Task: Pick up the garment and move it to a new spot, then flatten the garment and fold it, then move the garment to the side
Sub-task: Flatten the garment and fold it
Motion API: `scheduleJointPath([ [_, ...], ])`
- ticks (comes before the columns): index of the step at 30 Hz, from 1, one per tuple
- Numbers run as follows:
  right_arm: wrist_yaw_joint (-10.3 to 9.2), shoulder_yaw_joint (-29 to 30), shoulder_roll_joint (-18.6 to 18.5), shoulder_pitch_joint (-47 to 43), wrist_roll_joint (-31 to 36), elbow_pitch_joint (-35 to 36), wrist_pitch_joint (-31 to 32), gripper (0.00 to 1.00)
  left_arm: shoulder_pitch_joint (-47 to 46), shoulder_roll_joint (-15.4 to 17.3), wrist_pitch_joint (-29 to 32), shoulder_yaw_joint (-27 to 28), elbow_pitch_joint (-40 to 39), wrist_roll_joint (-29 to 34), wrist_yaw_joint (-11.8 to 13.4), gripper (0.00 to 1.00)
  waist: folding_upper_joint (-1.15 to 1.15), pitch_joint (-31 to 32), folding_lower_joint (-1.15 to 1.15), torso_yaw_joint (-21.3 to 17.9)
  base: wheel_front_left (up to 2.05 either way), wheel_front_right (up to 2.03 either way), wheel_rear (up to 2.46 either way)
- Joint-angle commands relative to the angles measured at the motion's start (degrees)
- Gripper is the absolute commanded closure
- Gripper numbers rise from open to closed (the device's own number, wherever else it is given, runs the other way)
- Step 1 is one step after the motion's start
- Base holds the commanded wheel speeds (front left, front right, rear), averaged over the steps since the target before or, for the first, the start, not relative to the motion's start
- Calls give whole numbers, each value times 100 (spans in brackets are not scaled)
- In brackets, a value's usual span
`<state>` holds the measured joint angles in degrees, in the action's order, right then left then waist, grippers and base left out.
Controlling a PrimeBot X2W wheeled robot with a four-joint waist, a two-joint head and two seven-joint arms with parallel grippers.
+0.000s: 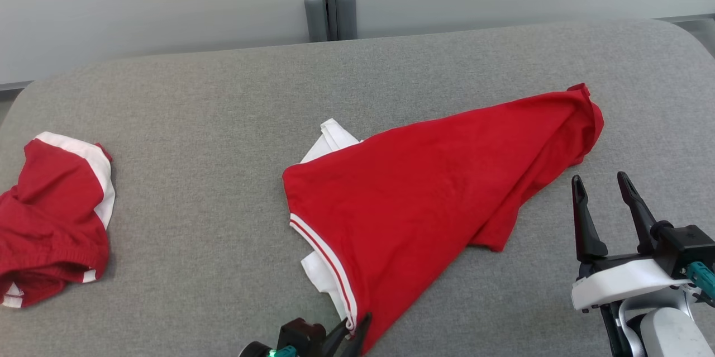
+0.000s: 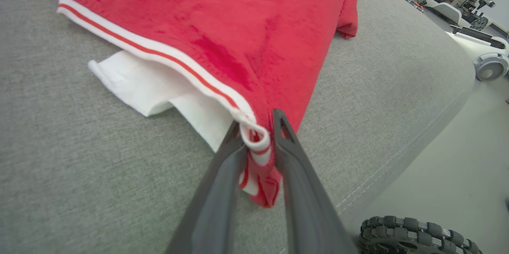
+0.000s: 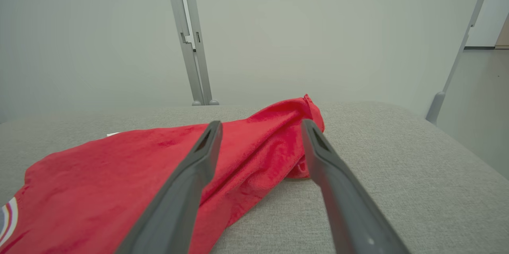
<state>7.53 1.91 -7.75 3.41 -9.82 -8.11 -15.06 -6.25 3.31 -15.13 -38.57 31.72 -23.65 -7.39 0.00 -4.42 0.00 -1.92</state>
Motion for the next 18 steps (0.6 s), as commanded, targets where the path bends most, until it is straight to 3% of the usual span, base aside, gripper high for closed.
scheduleJointPath([
  [1, -8, 15, 18, -43, 20, -24, -17, 0, -113, 17, 0, -18, 66, -56, -16, 100, 0, 15, 0, -2, 0, 0, 0],
  [10, -8, 65, 29, -79, -20, -45, -18, 0, -294, -9, -1, 203, -534, -268, -16, 100, 0, 101, 0, 227, 0, 0, 0],
  [18, -8, 140, 64, -183, -30, -51, -18, 0, -101, 288, -1, 619, -1744, 74, 71, 100, 0, 166, 0, 608, 0, 0, 0],
])
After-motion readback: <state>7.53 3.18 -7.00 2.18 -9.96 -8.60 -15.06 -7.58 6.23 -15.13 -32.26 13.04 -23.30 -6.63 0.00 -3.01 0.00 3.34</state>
